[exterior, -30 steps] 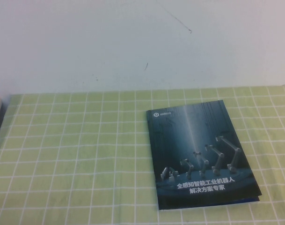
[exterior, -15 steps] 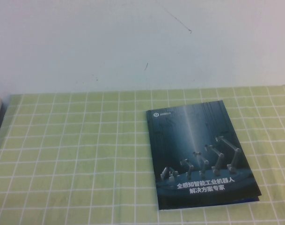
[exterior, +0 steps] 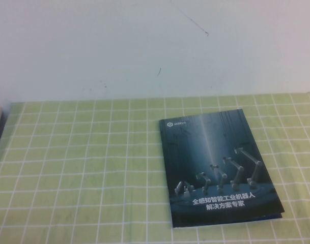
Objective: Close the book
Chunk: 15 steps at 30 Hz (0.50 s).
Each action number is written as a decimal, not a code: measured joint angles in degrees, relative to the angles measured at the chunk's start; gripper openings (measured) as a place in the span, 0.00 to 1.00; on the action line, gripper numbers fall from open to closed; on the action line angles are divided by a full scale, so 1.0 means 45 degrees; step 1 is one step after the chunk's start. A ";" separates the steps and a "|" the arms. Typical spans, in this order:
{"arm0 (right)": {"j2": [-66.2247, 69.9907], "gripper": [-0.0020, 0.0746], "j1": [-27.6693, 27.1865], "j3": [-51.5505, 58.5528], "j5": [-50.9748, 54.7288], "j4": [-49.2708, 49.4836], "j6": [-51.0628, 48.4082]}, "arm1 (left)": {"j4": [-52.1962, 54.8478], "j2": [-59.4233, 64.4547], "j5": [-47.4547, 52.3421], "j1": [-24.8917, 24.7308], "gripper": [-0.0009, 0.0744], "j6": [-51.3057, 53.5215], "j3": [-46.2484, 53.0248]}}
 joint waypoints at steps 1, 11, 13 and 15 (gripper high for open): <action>-0.0274 0.02 -0.0288 0.0096 0.0076 0.0174 0.0000 | 0.0000 0.0000 0.0000 0.0000 0.01 0.0000 0.0000; -0.0628 0.02 -0.1265 0.0098 0.0187 0.0783 -0.0020 | -0.0044 0.0000 0.0008 0.0000 0.01 0.0000 0.0000; -0.0628 0.02 -0.1265 0.0098 0.0187 0.0864 -0.0020 | -0.0044 0.0000 0.0008 0.0000 0.01 0.0000 0.0000; -0.0628 0.02 -0.1265 0.0098 0.0187 0.0960 -0.0020 | -0.0044 0.0000 0.0008 0.0000 0.01 0.0000 0.0000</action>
